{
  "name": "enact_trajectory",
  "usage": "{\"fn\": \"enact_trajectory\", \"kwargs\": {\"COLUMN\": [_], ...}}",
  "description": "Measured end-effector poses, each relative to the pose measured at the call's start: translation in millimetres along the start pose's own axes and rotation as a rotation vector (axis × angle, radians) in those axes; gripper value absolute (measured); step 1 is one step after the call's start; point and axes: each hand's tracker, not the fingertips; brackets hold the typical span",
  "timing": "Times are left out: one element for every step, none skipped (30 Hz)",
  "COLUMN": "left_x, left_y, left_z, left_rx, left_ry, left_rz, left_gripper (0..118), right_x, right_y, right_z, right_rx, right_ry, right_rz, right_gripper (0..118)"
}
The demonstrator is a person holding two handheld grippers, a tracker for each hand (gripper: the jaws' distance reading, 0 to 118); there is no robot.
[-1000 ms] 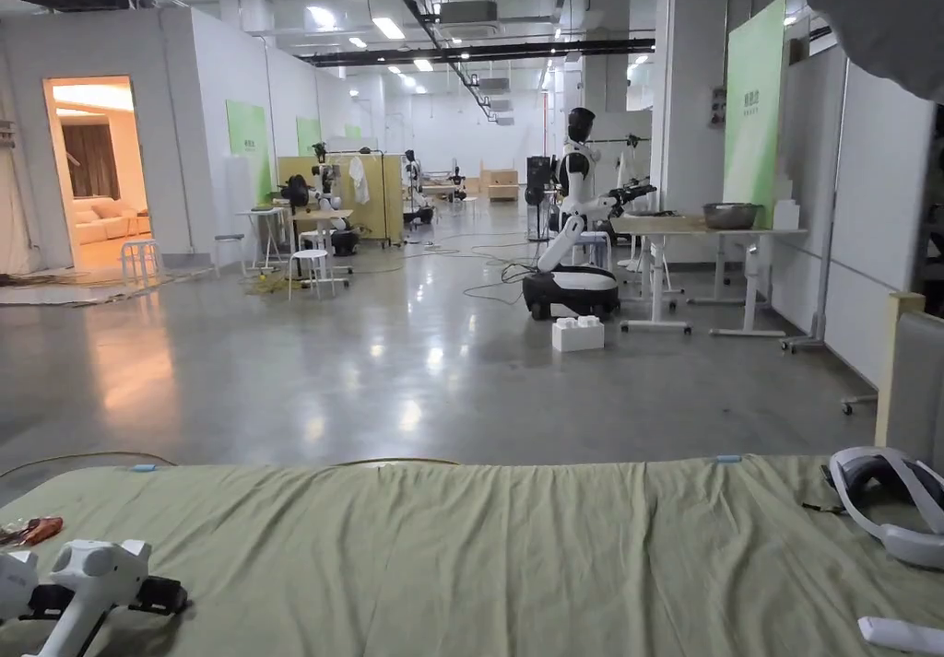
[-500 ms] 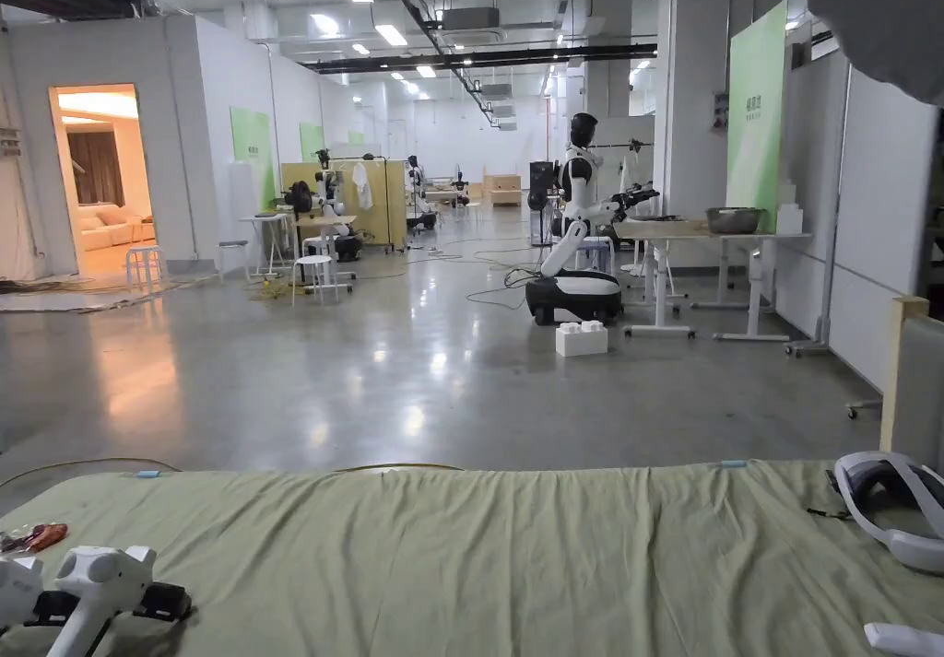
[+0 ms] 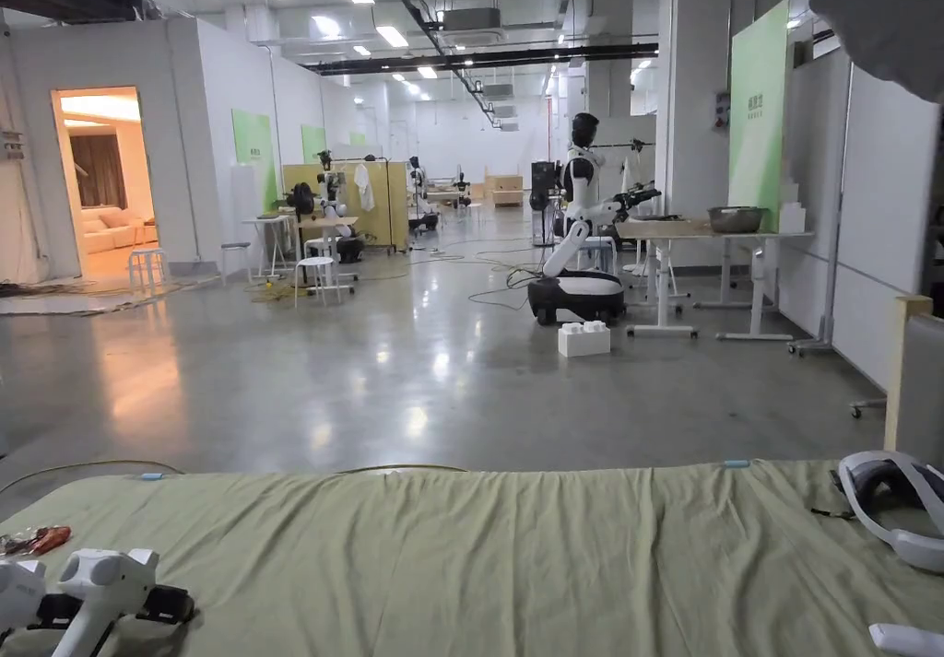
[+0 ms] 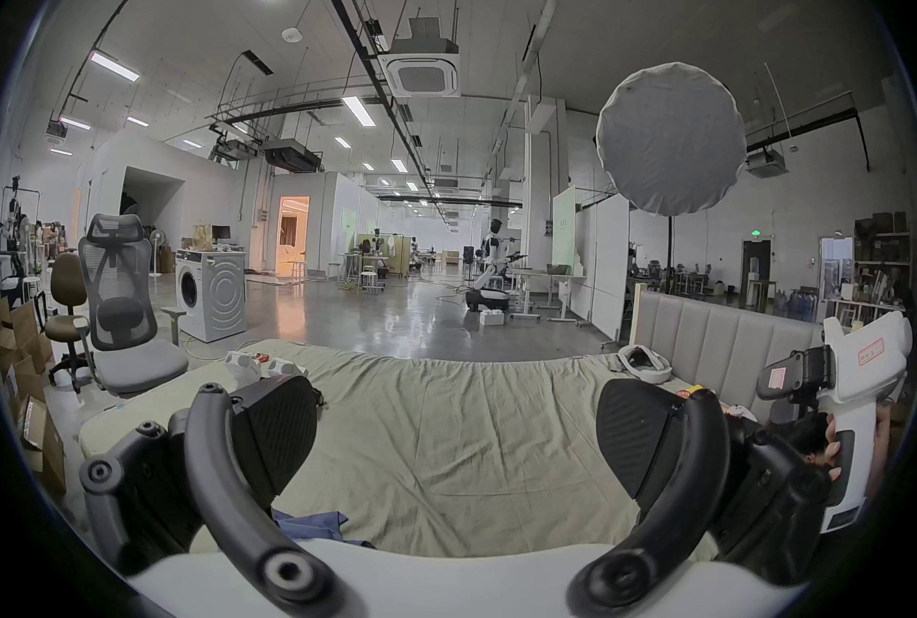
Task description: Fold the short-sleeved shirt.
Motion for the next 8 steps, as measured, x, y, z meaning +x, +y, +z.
{"fn": "enact_trajectory", "kwargs": {"left_x": [0,1,2,2,3,4,5,6], "left_y": [1,2,2,3,3,4,3,3], "left_z": [0,0,1,1,2,2,2,2], "left_rx": [0.0,0.002,0.007,0.01,0.013,0.014,0.016,0.017], "left_ry": [-0.001,0.001,0.007,0.009,0.011,0.014,0.016,0.017], "left_rz": [-0.001,-0.005,-0.012,-0.019,-0.025,-0.031,-0.039,-0.047], "left_gripper": [118,118,118,118,118,118,118,118], "right_x": [1,1,1,1,0,-1,-2,-4], "right_y": [0,-2,-2,-1,-2,-3,-5,-5], "right_z": [0,2,4,7,10,13,14,15], "right_rx": [0.021,0.054,0.063,0.075,0.087,0.101,0.118,0.132], "right_ry": [-0.001,0.004,0.01,0.024,0.042,0.053,0.059,0.06], "right_rz": [0.009,0.024,0.046,0.063,0.082,0.091,0.105,0.135], "right_gripper": [118,118,118,118,118,118,118,118]}}
